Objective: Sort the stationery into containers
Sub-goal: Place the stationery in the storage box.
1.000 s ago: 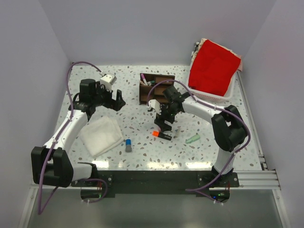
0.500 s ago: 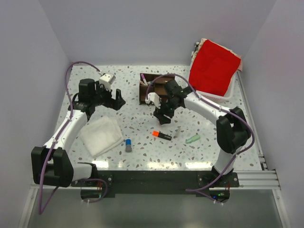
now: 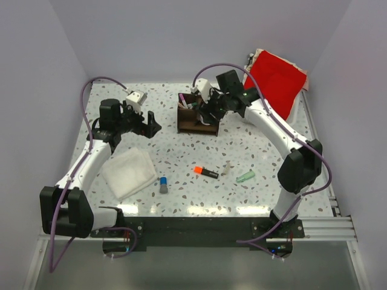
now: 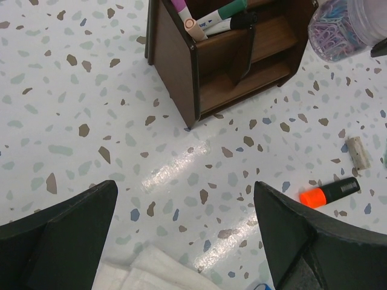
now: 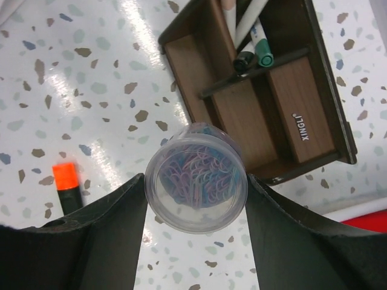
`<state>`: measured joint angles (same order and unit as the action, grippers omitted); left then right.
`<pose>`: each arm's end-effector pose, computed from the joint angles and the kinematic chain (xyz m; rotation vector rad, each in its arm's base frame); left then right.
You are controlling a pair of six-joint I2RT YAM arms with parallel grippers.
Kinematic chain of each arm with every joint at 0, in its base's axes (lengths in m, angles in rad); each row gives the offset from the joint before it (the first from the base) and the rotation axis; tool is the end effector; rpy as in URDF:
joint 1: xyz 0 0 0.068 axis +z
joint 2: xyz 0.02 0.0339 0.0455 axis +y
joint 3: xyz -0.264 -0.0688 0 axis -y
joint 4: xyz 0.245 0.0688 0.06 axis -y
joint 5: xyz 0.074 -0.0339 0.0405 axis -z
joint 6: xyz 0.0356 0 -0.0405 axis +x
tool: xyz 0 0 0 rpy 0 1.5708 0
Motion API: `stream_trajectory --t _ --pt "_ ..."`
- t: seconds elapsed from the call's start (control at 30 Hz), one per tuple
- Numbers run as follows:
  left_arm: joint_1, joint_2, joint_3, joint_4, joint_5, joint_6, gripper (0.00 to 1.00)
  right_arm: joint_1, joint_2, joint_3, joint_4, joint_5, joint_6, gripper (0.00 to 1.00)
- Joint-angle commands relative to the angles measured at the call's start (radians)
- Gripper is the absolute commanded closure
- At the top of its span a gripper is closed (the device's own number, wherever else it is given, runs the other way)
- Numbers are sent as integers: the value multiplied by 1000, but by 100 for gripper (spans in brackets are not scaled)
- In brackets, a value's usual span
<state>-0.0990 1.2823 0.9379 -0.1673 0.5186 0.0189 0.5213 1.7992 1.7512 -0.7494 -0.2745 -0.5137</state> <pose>0.2841 -0.0459 0.2890 0.4355 2.0139 -0.5874 0.3447 0.2091 0.3413 -1.2776 1.9772 0.3283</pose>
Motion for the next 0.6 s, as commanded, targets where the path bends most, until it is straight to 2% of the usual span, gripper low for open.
stream_trajectory --t 0.0,0.57 --pt "7 0 7 49 23 -11 0 -7 31 71 27 110 11 43" --pt "7 17 10 48 23 -11 0 -52 175 174 64 138 18 42"
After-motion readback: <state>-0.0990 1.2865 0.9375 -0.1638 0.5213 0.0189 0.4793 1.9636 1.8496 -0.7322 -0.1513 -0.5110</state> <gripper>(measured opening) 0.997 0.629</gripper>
